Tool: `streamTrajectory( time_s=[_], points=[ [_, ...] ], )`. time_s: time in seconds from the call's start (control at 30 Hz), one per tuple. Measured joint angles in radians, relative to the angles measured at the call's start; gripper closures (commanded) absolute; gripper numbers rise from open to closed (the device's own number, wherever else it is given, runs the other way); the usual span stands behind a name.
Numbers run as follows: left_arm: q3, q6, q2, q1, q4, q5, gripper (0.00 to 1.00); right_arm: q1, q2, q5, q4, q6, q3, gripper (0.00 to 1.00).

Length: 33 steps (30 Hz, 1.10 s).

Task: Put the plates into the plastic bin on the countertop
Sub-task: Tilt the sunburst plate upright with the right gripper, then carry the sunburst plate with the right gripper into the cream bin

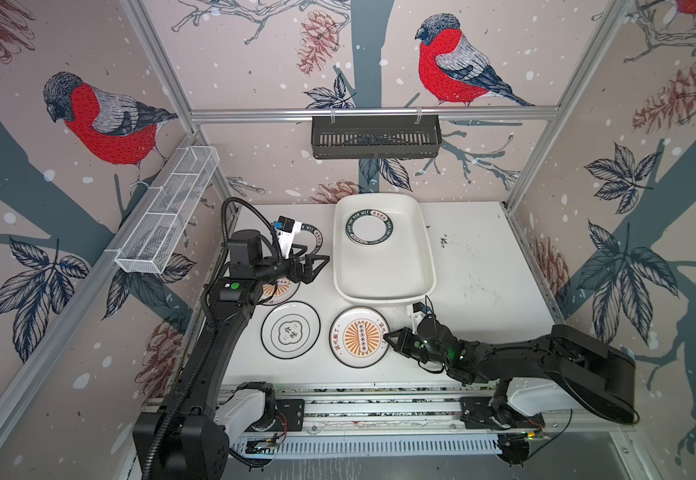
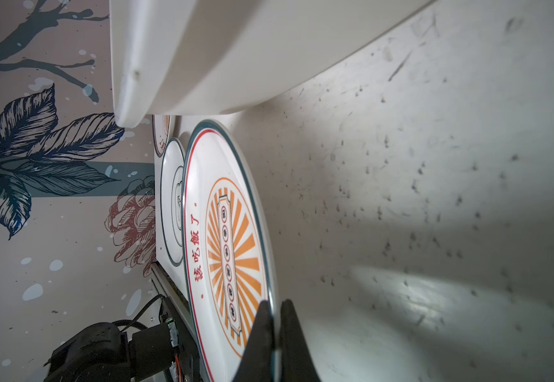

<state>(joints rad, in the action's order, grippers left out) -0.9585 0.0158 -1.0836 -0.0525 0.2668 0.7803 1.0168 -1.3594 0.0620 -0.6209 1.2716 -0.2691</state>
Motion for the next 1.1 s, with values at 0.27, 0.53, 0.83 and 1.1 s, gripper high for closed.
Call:
streamTrajectory(
  time_s=[0.27,0.53,0.83,1.1],
  points=[
    [-0.020,-0.026,-0.009,0.002,0.000,-0.023,0.05,0.000,0.038,0.014,0.113,-0.056,-0.047,0.99],
    [-0.024,-0.042,-0.016,0.002,0.005,-0.043,0.05,0.002,0.004,0.070,0.145,-0.097,-0.093,0.99],
    [-0.076,-0.076,-0.005,0.010,0.035,-0.050,0.05,0.005,0.003,0.155,0.220,-0.161,-0.209,0.99],
    [-0.204,-0.064,0.005,0.048,0.083,0.009,0.04,-0.083,0.048,0.229,0.316,-0.223,-0.303,0.98]
  ],
)
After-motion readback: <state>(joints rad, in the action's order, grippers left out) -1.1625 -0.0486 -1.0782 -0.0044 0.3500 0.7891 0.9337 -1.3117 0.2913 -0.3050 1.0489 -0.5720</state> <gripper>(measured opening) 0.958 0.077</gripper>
